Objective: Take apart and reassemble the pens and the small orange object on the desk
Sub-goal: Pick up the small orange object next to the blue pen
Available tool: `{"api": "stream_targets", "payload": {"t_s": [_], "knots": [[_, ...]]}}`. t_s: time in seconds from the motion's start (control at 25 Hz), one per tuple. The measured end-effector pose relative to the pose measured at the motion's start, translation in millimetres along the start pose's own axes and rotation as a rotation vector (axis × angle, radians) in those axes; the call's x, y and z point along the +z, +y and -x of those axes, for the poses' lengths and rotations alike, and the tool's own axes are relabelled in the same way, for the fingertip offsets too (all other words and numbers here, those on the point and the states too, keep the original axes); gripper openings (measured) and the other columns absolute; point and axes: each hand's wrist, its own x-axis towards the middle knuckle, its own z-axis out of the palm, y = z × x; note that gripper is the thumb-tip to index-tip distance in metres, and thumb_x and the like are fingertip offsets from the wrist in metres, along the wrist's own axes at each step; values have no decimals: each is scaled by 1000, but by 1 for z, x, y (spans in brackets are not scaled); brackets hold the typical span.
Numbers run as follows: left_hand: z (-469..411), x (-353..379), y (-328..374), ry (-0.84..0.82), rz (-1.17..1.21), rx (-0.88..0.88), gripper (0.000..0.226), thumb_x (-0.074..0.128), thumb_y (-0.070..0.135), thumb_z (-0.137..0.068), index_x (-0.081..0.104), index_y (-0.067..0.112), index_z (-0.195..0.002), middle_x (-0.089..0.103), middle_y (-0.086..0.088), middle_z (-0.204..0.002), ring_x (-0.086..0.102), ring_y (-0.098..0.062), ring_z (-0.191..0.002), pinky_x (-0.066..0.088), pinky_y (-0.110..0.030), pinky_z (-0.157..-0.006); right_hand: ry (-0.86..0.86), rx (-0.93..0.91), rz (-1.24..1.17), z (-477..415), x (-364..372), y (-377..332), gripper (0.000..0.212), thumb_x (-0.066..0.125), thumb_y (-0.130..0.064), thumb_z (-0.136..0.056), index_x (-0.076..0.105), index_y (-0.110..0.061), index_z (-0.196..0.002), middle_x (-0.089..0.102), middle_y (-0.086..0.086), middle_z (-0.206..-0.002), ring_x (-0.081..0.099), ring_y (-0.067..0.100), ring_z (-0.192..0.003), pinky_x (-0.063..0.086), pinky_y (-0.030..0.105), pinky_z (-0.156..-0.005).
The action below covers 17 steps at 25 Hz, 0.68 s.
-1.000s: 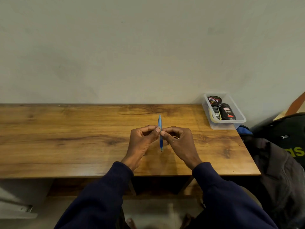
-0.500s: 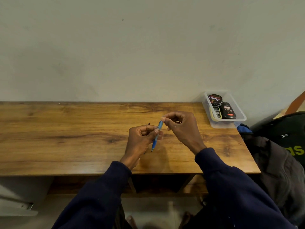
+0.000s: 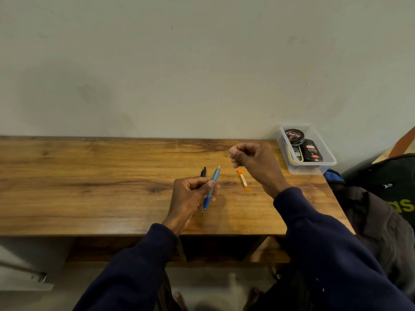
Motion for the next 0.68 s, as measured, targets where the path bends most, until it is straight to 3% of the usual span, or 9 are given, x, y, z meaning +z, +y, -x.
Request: {"api": "stream_targets", "payload": {"t_s": [0.16, 0.28, 0.48, 0.68], "knots": [[-2, 1, -2, 82, -38, -6, 11, 77, 13, -90, 79, 16, -101, 81, -10, -95, 78, -27, -87, 66, -35, -75, -45, 103, 32, 5, -1, 15, 12, 71, -11, -95, 76, 1, -94, 76, 17, -86, 69, 14, -69, 58, 22, -64], [-5, 4, -5, 111, -93, 24, 10, 77, 13, -90, 80, 16, -99, 81, -6, -93, 75, -15, -82, 62, -25, -69, -28, 138, 107, 9, 2, 32, 10, 74, -9, -93, 77, 1, -92, 77, 16, -82, 71, 18, -69, 61, 27, -65], [-11, 7, -10, 163, -144, -15, 14, 78, 10, -90, 80, 4, -102, 79, -11, -91, 72, -4, -68, 55, -15, -61, -40, 119, 366, 8, 2, 48, 8, 80, -14, -88, 79, -9, -82, 74, 0, -71, 63, -4, -54, 49, 12, -54], [-10, 11, -8, 146, -123, 32, 10, 78, 9, -89, 80, 12, -99, 80, -7, -92, 77, -11, -77, 60, -20, -65, -46, 62, 443, 19, -6, 56, 3, 81, -9, -86, 80, -12, -87, 71, -8, -76, 66, 1, -68, 51, 8, -60]]}}
